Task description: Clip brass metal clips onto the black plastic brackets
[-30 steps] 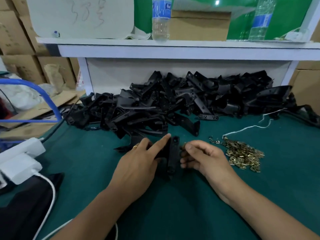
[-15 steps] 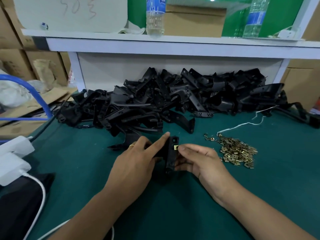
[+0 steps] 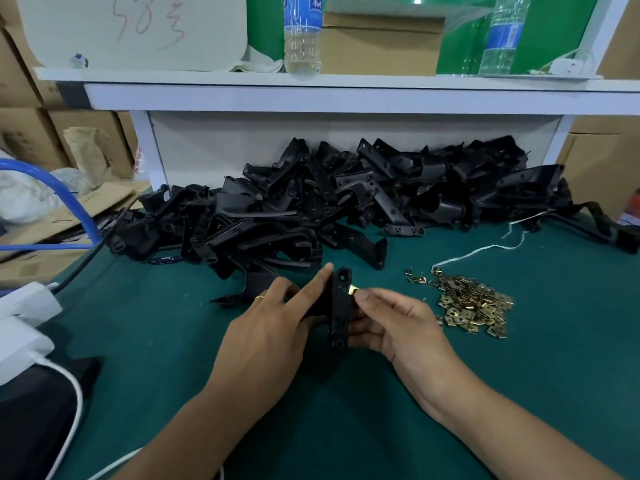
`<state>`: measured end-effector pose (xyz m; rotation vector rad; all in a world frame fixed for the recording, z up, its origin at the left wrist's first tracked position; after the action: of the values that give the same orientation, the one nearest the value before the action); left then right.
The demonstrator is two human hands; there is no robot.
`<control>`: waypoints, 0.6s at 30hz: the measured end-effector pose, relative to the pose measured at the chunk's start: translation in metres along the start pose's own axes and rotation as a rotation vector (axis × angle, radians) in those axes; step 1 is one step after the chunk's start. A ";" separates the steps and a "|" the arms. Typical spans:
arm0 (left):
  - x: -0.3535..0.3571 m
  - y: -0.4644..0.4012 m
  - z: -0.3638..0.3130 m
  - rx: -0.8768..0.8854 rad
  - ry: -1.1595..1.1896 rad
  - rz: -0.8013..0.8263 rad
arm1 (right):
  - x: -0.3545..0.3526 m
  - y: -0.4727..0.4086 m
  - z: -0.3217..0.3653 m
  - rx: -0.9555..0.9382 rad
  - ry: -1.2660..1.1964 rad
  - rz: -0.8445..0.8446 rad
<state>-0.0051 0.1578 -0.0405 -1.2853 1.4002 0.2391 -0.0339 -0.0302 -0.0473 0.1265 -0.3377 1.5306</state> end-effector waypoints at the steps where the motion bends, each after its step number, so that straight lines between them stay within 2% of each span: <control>1: 0.000 0.000 0.001 0.002 0.003 0.001 | 0.000 0.000 0.000 0.001 0.004 0.007; 6: 0.003 0.001 0.002 0.007 -0.012 0.005 | -0.001 0.000 0.003 -0.001 0.036 0.033; 12: 0.005 0.002 0.000 0.016 -0.110 0.041 | 0.004 0.006 0.007 -0.011 0.185 -0.035; 15: 0.007 0.003 -0.002 0.014 -0.191 0.059 | 0.007 0.009 0.006 -0.043 0.371 -0.086; 18: 0.008 0.005 -0.004 0.019 -0.251 0.064 | 0.006 0.013 0.008 -0.097 0.670 -0.084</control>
<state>-0.0090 0.1520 -0.0483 -1.1526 1.2271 0.4154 -0.0480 -0.0256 -0.0398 -0.4379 0.1274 1.3822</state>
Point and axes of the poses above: each hand's wrist, its own y-axis away from the middle knuckle, its own x-axis out of the palm, z = x × y, the point moved 2 cm from there along -y, towards the middle knuckle, and after that the axes turned 1 degree about -x, right-handed, at the moved point
